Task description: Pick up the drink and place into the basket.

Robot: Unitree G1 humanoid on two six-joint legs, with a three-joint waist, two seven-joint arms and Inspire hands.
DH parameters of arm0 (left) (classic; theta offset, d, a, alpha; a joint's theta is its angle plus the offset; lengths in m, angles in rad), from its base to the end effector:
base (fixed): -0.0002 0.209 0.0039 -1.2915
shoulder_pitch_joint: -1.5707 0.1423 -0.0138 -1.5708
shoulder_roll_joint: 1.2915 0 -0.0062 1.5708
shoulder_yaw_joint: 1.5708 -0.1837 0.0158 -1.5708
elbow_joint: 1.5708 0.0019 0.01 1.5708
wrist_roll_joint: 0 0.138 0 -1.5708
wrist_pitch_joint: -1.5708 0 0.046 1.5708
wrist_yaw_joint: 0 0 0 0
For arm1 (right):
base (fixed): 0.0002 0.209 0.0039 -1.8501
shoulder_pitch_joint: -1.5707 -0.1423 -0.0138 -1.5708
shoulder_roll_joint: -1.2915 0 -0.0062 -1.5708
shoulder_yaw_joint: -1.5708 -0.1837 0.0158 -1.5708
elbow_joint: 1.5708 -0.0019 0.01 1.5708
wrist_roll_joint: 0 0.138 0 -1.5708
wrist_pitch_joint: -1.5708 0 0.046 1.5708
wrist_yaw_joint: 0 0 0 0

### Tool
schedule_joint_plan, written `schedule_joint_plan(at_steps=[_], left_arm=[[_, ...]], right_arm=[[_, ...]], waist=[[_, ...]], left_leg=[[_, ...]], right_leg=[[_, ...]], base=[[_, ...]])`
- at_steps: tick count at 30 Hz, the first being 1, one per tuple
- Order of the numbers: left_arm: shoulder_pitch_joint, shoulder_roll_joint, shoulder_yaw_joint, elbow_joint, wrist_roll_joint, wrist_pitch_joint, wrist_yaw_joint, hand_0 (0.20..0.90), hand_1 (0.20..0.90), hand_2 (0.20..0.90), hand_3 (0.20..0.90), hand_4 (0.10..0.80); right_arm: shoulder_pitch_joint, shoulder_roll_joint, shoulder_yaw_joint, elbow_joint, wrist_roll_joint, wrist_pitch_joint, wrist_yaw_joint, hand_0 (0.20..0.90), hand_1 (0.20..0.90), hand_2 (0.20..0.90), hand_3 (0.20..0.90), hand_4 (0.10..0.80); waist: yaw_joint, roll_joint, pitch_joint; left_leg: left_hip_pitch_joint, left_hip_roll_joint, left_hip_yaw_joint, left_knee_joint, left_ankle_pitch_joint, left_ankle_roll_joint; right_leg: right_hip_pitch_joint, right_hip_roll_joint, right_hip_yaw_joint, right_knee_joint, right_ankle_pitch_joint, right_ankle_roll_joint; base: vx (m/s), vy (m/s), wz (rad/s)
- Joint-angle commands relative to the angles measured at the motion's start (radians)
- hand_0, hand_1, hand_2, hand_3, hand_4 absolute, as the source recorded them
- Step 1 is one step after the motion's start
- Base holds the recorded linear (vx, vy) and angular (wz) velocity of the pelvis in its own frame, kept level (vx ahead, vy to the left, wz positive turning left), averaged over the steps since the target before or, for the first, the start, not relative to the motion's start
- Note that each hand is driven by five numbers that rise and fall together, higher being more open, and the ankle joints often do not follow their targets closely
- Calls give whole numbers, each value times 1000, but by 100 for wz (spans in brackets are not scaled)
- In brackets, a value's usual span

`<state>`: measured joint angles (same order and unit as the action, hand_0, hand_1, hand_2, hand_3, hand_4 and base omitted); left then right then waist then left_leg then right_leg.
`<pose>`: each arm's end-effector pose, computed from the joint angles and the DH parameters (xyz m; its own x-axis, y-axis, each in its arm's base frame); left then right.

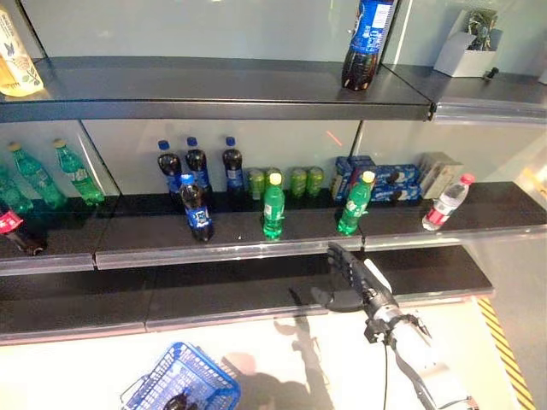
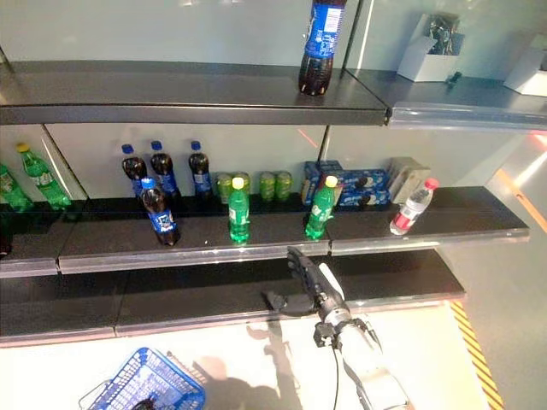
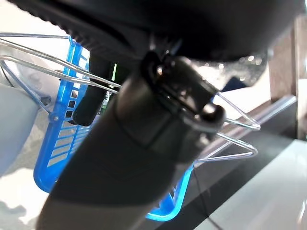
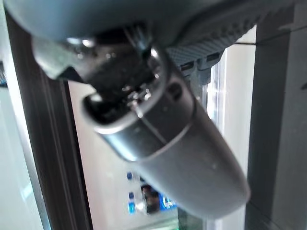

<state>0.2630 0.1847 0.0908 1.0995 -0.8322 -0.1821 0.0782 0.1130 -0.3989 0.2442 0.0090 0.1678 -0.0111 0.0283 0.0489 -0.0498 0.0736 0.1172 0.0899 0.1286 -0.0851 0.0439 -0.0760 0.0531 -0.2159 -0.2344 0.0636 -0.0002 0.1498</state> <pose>0.0002 0.2304 -0.1153 0.2422 0.4084 -0.8801 -0.8157 0.5769 0.0433 0.1730 -0.1849 0.0200 0.9546 0.2188 -0.2019 -0.2569 0.9482 -0.1868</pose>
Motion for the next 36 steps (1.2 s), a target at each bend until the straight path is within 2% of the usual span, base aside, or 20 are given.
schedule_joint_plan(at_steps=[1, 2, 4, 8, 13, 16, 22, 29, 36], left_arm=[[-125, 5, -65, -113, 19, -72, -41, 300, 300, 300, 200, 100], [-160, 14, -81, -126, -3, -71, -30, 300, 300, 300, 200, 100], [-228, 21, -122, -156, -59, -87, -13, 300, 300, 300, 200, 100], [-258, 17, -169, -171, -52, -95, -23, 300, 300, 300, 200, 100], [-292, 9, -211, -171, -84, -128, -54, 300, 300, 300, 200, 100], [-299, 8, -220, -180, -89, -131, -51, 300, 300, 300, 200, 100], [-345, 1, -252, -236, -135, -168, -51, 300, 300, 300, 200, 100], [-368, -8, -263, -256, -140, -160, -54, 300, 300, 300, 200, 100], [-367, -5, -280, -265, -133, -140, -51, 300, 300, 300, 200, 100]], right_arm=[[-174, -39, -30, -124, 42, -175, -108, 900, 900, 900, 900, 800], [-220, -45, -24, -110, 49, -184, -128, 900, 900, 900, 900, 800], [-336, -54, -10, -97, 38, -184, -175, 900, 900, 900, 900, 800], [-437, -64, -9, -120, 36, -163, -239, 900, 900, 900, 900, 800], [-541, -76, -18, -124, 9, -171, -343, 900, 900, 900, 900, 800], [-568, -75, -16, -123, 4, -165, -360, 900, 900, 900, 900, 800], [-745, -60, -42, -92, -38, -127, -529, 900, 900, 900, 900, 800], [-900, -53, -44, -57, -35, -100, -570, 900, 900, 900, 900, 800], [-1050, -52, -39, -15, 0, -66, -611, 900, 900, 900, 900, 800]], waist=[[6, 7, 74], [8, 6, 93], [8, 15, 161], [16, 23, 232], [21, 35, 303], [21, 39, 316], [34, 76, 392], [58, 97, 437], [92, 112, 446]], left_leg=[[-150, -2, -53, 219, -55, 35], [-197, 3, -57, 253, -58, 31], [-277, 18, -82, 304, -47, 11], [-346, 29, -109, 333, -30, 1], [-450, 13, -127, 372, -17, 8], [-469, 10, -130, 379, -14, 10], [-560, -20, -132, 390, 10, 29], [-590, -42, -134, 394, 17, 43], [-606, -58, -141, 390, 21, 49]], right_leg=[[-118, -73, 62, 98, 70, -2], [-142, -70, 66, 96, 66, -5], [-212, -40, 87, 139, 53, -14], [-276, -25, 84, 187, 39, -31], [-388, -24, 76, 257, 29, -46], [-408, -24, 77, 268, 28, -48], [-503, -21, 91, 301, 35, -56], [-526, -30, 98, 304, 39, -56], [-523, -37, 86, 289, 41, -57]], base=[[-329, -135, 1], [-414, -156, 9], [-355, -131, 20], [-155, -84, 19], [-144, 11, 4], [-63, 42, 4], [-101, 95, 1], [-8, 61, -2], [55, 31, 1]])
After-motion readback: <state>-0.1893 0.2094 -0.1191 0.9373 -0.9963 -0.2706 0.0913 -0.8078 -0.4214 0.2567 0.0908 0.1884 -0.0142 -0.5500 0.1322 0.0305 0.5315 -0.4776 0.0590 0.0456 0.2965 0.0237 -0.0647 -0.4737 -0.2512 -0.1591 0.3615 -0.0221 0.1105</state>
